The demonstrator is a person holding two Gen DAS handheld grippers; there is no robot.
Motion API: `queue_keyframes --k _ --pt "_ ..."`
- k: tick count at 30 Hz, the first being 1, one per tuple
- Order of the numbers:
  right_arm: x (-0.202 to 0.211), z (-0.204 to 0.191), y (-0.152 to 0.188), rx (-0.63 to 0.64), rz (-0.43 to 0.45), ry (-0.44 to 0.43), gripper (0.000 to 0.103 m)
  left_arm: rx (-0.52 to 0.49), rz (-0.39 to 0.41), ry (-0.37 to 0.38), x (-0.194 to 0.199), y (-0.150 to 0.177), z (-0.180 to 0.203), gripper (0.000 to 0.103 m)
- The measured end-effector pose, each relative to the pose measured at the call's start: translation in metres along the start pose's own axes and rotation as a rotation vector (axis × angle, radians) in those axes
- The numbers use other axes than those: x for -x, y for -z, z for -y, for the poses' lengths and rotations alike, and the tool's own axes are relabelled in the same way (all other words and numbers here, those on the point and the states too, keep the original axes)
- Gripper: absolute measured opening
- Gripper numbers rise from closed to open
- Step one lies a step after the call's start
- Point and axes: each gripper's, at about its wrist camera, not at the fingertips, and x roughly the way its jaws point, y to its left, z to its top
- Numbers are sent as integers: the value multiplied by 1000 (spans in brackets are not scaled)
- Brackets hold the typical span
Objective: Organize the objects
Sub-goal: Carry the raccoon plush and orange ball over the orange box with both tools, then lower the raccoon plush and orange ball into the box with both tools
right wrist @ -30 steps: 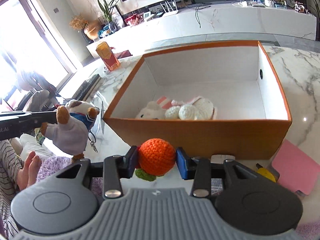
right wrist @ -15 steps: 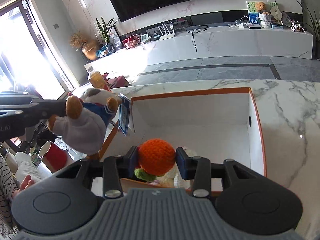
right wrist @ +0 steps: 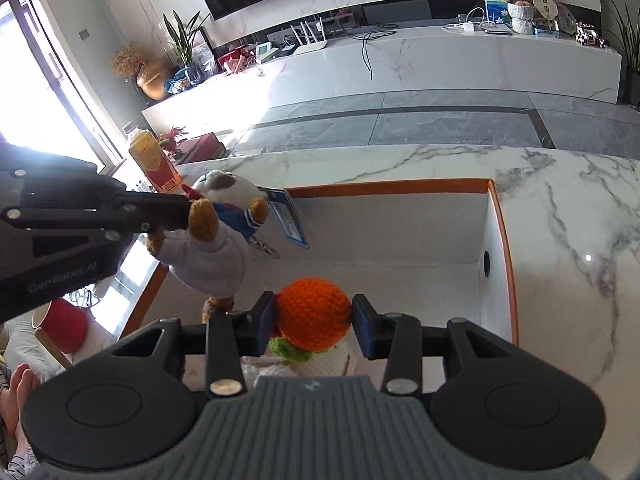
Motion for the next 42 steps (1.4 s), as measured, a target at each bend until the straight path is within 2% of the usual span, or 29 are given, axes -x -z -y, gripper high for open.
queue_keyframes --k 6,15,23,29,31,33,35,37,40,42 --pt "-25 4 -11 18 -36 12 43 -68 -80 1 -30 6 -3 2" --pt "-50 9 -9 15 -83 13 43 -187 -172 -50 -45 32 -10 2" --pt "-58 3 -6 38 -104 13 44 -431 -241 -66 -46 37 -1 2" --pt "-63 -9 -7 57 -115 -10 44 -572 -315 -93 -64 55 9 2" --pt "-66 -13 -10 55 -119 -28 44 -575 -321 -82 -68 60 9 2" --pt "-71 -16 -13 43 -130 -51 44 -536 -306 -54 -68 58 4 3" --pt "-78 -17 -15 27 -149 -67 44 -491 -287 -38 -63 55 -5 9" --pt "-86 -18 -17 10 -170 -77 44 -458 -263 5 -54 51 -14 10" --pt "-95 -17 -17 -16 -192 -91 44 -407 -229 56 -37 45 -27 20" --pt "-98 -17 -16 -26 -198 -94 44 -325 -194 95 -26 37 -37 22"
